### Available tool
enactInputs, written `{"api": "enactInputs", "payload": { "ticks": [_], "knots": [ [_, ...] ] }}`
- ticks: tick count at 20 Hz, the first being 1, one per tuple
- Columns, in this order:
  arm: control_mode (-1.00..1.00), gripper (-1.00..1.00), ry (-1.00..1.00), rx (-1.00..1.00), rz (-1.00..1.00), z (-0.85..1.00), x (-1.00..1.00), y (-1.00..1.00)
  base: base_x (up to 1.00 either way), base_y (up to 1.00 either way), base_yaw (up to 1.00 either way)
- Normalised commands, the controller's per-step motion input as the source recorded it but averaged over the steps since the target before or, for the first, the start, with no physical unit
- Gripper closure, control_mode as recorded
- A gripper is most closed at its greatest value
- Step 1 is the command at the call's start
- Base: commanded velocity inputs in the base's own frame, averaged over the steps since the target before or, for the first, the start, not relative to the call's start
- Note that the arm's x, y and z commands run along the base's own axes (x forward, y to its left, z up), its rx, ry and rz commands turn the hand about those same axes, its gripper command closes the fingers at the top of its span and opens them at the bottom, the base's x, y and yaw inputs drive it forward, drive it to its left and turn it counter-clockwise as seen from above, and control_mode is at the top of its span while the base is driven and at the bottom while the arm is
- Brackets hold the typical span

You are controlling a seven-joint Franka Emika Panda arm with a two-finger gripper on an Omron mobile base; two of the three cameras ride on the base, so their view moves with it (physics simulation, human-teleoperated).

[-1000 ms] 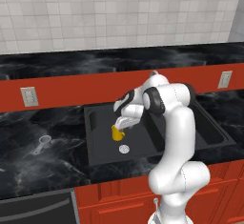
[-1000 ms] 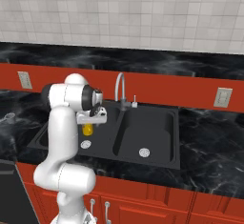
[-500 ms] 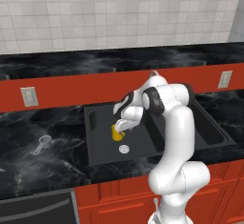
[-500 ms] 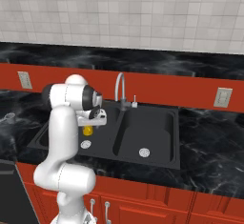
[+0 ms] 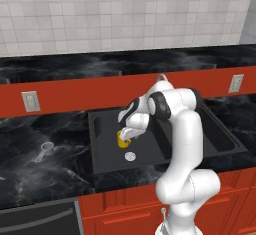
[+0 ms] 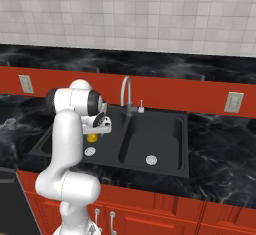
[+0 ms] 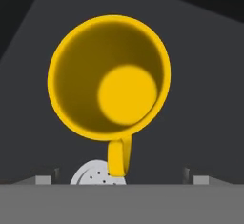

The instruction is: Move any existing items from the left basin to the right basin for drying. Then move the measuring cup from the counter to the left basin of the sink for washing.

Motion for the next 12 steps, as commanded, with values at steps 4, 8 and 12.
{"api": "enactInputs", "payload": {
  "ticks": [4,8,12],
  "knots": [
    [-1.0,-1.0,-0.02,0.0,0.0,-0.03,0.02,0.01,0.0,0.0,0.0],
    [-1.0,-1.0,-0.04,0.0,0.0,-0.09,0.0,0.01,0.0,0.0,0.0],
    [-1.0,-1.0,-0.05,0.0,0.0,-0.12,0.0,0.01,0.0,0.0,0.0]
  ]
}}
